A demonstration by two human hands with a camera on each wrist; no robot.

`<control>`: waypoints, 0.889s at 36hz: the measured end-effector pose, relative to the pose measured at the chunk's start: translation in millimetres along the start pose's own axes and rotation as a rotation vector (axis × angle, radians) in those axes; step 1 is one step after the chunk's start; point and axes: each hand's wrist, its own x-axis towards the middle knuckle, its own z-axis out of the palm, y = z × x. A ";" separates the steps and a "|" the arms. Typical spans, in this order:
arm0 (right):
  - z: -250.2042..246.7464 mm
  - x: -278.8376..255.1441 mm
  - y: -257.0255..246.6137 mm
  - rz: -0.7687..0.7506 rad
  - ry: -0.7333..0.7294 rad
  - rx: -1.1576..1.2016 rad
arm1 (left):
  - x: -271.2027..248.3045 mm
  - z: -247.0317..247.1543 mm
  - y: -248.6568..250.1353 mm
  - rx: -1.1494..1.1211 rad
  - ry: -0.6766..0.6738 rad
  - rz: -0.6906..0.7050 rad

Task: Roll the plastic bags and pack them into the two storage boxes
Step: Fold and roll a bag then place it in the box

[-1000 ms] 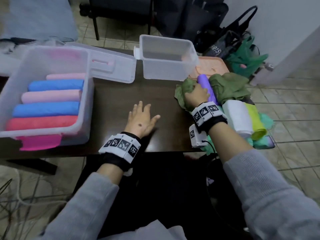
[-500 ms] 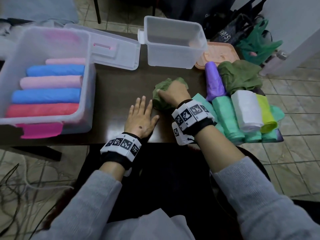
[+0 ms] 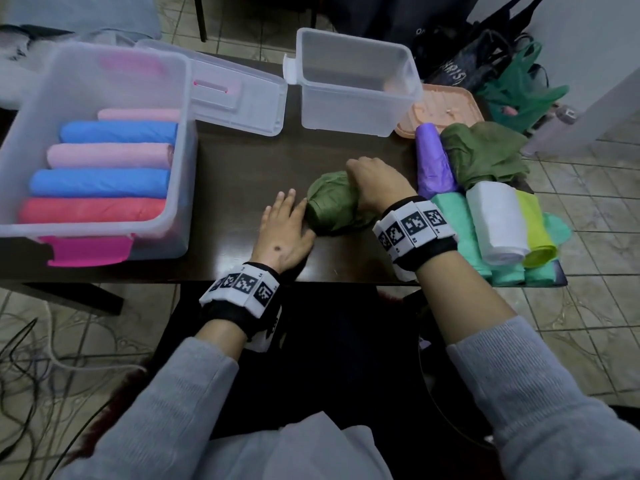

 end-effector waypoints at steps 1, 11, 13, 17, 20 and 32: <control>1.8 -2.3 0.2 -0.002 -0.016 0.010 | 1.0 -3.6 -0.6 -0.080 0.039 0.005; 15.6 -14.3 -4.4 -0.021 -0.076 0.272 | -5.8 -41.1 14.1 -0.749 0.127 -0.510; 13.2 -14.4 -5.6 -0.015 -0.017 0.304 | -6.4 -46.7 14.8 -0.847 -0.032 -0.574; 6.8 -14.7 -7.0 -0.060 0.152 0.407 | -4.6 -57.8 15.3 -1.141 -0.375 -0.615; 3.4 -16.7 -9.1 -0.146 0.181 0.336 | 1.1 -66.2 17.4 -1.430 -0.369 -0.514; 14.8 -32.3 -23.7 -0.284 0.138 0.037 | 18.5 -57.3 9.9 -1.256 0.061 -0.343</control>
